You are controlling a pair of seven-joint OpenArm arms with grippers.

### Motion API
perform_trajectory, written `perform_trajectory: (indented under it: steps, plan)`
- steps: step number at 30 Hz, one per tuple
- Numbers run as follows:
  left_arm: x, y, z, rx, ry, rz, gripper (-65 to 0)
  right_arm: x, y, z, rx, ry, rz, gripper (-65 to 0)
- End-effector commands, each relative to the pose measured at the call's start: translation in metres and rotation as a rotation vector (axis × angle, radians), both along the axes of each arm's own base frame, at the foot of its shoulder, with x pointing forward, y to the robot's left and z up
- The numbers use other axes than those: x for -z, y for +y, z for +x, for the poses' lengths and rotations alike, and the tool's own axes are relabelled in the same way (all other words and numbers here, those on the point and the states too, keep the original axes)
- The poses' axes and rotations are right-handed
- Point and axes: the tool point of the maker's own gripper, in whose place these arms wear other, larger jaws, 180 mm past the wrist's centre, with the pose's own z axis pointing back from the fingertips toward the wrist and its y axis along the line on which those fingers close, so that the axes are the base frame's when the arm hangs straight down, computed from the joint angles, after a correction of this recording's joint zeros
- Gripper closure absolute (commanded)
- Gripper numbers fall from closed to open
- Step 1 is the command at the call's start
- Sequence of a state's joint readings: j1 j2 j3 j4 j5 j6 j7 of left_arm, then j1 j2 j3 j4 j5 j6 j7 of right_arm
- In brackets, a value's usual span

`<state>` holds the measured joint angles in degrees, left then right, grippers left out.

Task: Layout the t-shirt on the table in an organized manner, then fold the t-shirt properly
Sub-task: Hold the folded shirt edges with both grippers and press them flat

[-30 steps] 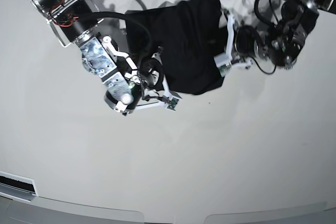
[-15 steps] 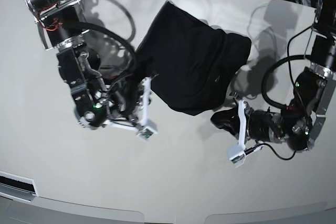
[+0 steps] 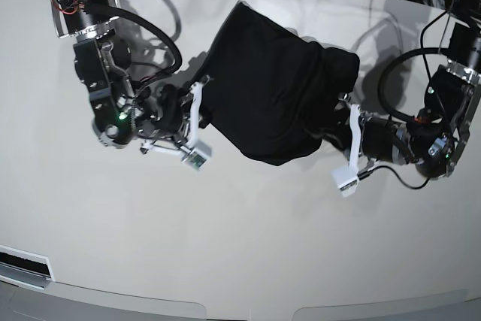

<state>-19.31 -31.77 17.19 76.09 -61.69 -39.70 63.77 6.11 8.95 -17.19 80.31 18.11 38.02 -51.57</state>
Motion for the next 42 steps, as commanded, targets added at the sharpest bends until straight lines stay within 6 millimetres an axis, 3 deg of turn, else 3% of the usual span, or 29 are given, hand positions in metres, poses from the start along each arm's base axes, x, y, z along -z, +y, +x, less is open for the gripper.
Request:
perform_trajectory:
  steps: [1,4,7,13,16,20,23,28,34,36,42]
  plan:
    - [-0.014,0.000,0.009,-0.007,-0.037,-0.030,0.0,-0.002,0.001,0.007,-0.013,-0.027,-0.016,0.0]
    - [-0.009,0.000,0.004,-0.009,-0.021,-0.029,0.0,0.021,-0.010,0.009,0.046,-0.039,-0.131,0.0]
    - [-0.008,0.001,0.003,-0.008,-0.020,-0.024,0.0,0.032,-0.023,0.009,0.136,-0.024,-0.208,0.0]
    - [-0.004,0.003,0.001,-0.006,-0.018,-0.008,0.0,0.040,-0.014,-0.045,0.076,0.150,-0.201,0.0]
    - [-0.002,0.006,0.002,-0.003,-0.023,0.015,0.0,0.037,0.003,-0.070,0.097,0.210,-0.108,0.0]
    - [-0.002,0.006,0.002,-0.003,-0.022,0.014,0.0,0.017,0.035,-0.100,0.081,0.270,0.078,0.0]
    - [-0.002,0.005,0.002,-0.003,-0.022,0.013,0.0,-0.001,0.051,-0.108,0.039,0.239,0.145,0.0]
    - [-0.003,0.004,0.002,-0.005,-0.021,0.002,0.0,-0.044,0.064,-0.087,0.020,0.086,0.237,0.0]
    - [-0.015,-0.006,-0.002,-0.015,0.011,-0.096,0.0,-0.100,0.048,-0.042,0.105,-0.139,0.351,0.0]
    - [-0.014,-0.010,-0.015,0.001,0.067,-0.125,0.0,-0.109,0.045,-0.032,0.097,-0.212,0.381,0.0]
    - [-0.001,-0.028,-0.070,0.089,0.138,-0.135,0.0,-0.108,0.047,-0.002,0.063,-0.264,0.318,0.0]
